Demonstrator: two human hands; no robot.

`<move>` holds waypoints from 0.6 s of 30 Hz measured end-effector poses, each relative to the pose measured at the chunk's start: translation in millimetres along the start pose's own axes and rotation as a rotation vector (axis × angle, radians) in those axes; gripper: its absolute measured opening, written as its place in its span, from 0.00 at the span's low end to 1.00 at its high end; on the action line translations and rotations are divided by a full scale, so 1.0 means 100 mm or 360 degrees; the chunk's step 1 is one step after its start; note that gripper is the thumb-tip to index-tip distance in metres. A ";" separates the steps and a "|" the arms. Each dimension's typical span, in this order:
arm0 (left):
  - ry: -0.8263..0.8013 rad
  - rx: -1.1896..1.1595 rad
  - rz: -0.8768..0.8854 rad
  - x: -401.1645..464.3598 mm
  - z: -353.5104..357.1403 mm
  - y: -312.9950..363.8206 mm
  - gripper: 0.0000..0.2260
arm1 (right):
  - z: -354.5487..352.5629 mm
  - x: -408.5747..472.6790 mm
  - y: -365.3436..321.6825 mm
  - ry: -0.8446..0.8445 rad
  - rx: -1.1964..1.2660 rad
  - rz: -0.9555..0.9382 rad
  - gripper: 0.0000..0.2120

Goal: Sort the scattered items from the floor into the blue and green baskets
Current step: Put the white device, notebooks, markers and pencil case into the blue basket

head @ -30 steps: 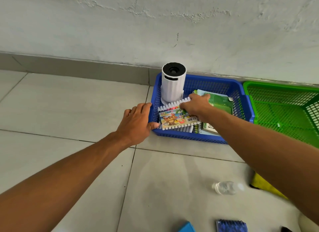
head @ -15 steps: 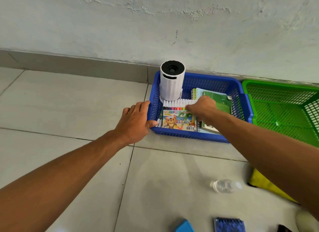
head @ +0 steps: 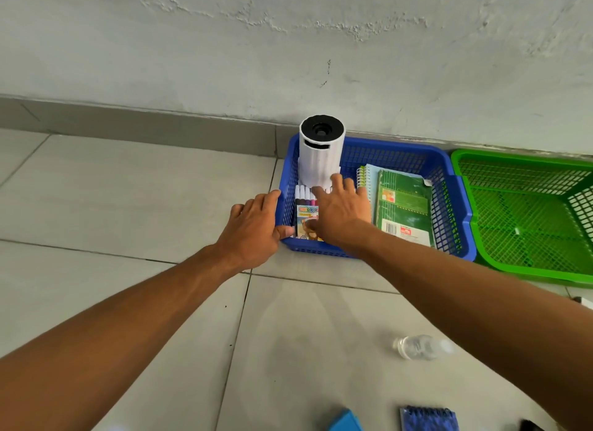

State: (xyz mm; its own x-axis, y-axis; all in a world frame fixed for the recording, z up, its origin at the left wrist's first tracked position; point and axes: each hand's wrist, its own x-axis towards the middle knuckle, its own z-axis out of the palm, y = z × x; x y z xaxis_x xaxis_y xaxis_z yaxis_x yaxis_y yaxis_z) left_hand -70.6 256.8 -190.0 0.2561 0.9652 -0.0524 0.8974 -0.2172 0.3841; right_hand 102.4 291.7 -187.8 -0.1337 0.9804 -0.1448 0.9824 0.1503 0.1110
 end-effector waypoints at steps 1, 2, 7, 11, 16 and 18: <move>0.0007 0.0005 0.0003 0.00 0.00 0.00 0.33 | -0.01 0.01 0.00 -0.0111 0.0168 -0.0038 0.37; 0.0010 0.0007 0.0006 0.00 0.00 0.00 0.32 | 0.00 0.02 0.01 -0.0240 0.0353 0.0014 0.39; -0.0071 -0.0090 -0.0009 -0.01 -0.01 0.01 0.32 | 0.10 0.00 0.03 -0.0301 0.0547 0.0526 0.39; -0.0107 -0.0113 -0.0018 0.00 0.00 0.00 0.33 | 0.08 0.04 -0.02 -0.0347 0.0634 0.0432 0.32; -0.0145 -0.0252 -0.0045 0.00 -0.01 0.03 0.33 | 0.09 -0.05 0.01 -0.0397 0.0941 0.0341 0.30; -0.0153 -0.0263 -0.0056 -0.01 -0.02 0.05 0.33 | 0.05 -0.06 0.10 -0.0360 0.0935 0.0278 0.27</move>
State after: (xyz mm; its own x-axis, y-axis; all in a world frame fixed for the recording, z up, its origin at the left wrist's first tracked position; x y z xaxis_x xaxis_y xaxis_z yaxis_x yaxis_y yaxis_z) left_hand -67.6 254.8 -186.4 0.2661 0.9517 -0.1532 0.8372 -0.1494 0.5261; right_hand 114.1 286.6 -191.1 0.0020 0.9235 -0.3837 0.9037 -0.1660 -0.3948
